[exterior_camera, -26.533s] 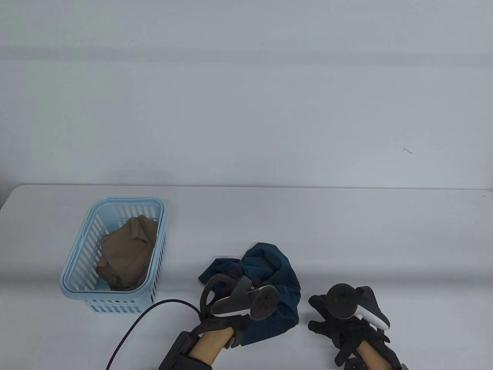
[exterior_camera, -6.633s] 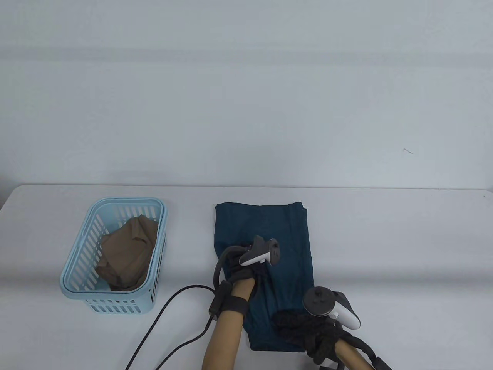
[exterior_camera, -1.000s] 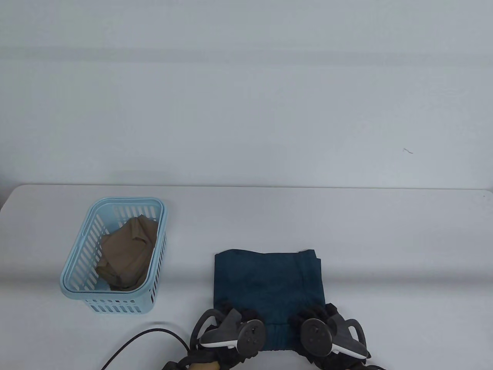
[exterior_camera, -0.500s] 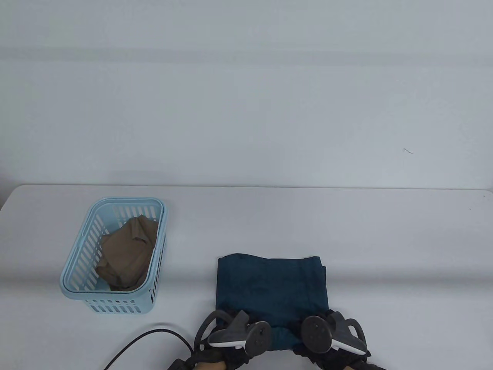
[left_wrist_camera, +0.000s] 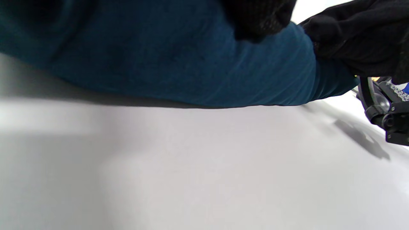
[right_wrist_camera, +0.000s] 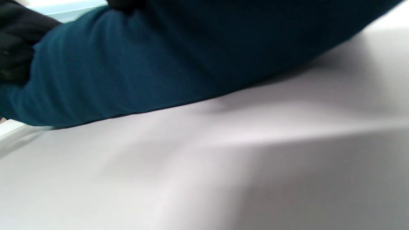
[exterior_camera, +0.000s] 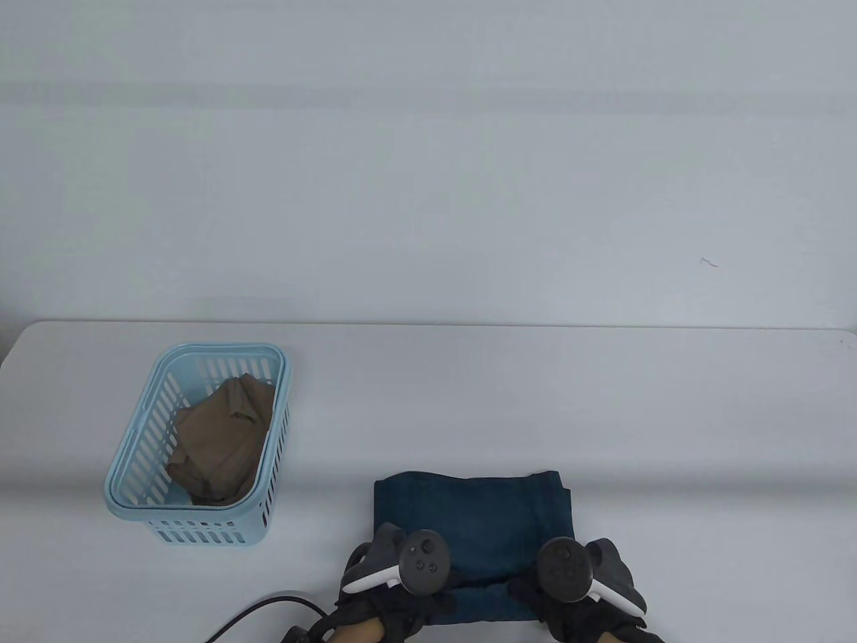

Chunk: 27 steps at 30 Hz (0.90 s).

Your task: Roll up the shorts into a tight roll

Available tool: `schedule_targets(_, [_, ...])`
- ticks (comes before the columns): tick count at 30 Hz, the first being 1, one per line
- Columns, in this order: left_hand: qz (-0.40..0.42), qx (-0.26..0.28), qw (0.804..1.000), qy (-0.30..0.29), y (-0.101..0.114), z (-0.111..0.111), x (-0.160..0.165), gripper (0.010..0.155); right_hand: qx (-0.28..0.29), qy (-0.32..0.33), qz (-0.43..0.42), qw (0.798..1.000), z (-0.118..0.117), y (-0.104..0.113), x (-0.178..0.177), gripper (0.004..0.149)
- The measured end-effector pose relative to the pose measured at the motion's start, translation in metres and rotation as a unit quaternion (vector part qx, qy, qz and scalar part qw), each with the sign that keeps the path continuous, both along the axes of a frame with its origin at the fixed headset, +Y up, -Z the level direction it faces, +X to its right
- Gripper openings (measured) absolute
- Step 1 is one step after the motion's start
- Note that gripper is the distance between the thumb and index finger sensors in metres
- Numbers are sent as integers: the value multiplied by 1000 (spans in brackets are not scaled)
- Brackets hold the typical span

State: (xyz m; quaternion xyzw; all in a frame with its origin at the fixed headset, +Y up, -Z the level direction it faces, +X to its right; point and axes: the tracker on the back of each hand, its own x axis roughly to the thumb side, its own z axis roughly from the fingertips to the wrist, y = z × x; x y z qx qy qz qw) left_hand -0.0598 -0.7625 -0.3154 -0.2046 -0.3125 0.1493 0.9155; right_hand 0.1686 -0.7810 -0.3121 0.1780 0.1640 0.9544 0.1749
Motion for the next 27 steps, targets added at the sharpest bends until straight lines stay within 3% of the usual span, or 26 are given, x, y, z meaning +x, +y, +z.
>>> schedule_targets(2, [33,47,998,-13,10,3,0,63,2,-3,2,1000,0,1,0,52])
schedule_targets(5, [92,63,993,-36,26,6,3,49,2,-7,-1,1000,1,1,0,52])
schedule_targets(7, [48,54,996,-53,26,9,6,44,-1,-9,-12,1000,0,1,2,52])
schedule_targets(10, [-25,113,991,-71,23,12,9,48,7,-16,-24,1000,0,5,5,52])
schedule_targets(17, [-75,121,987,-69,12,13,16,64,79,43,45,995,9,22,2,66])
schedule_targets(23, [-127,94,984,-75,-10,11,20,79,39,86,126,988,8,3,-4,75])
schedule_targets(27, [-125,101,984,-70,-18,11,23,78,62,64,107,990,6,-1,-5,67])
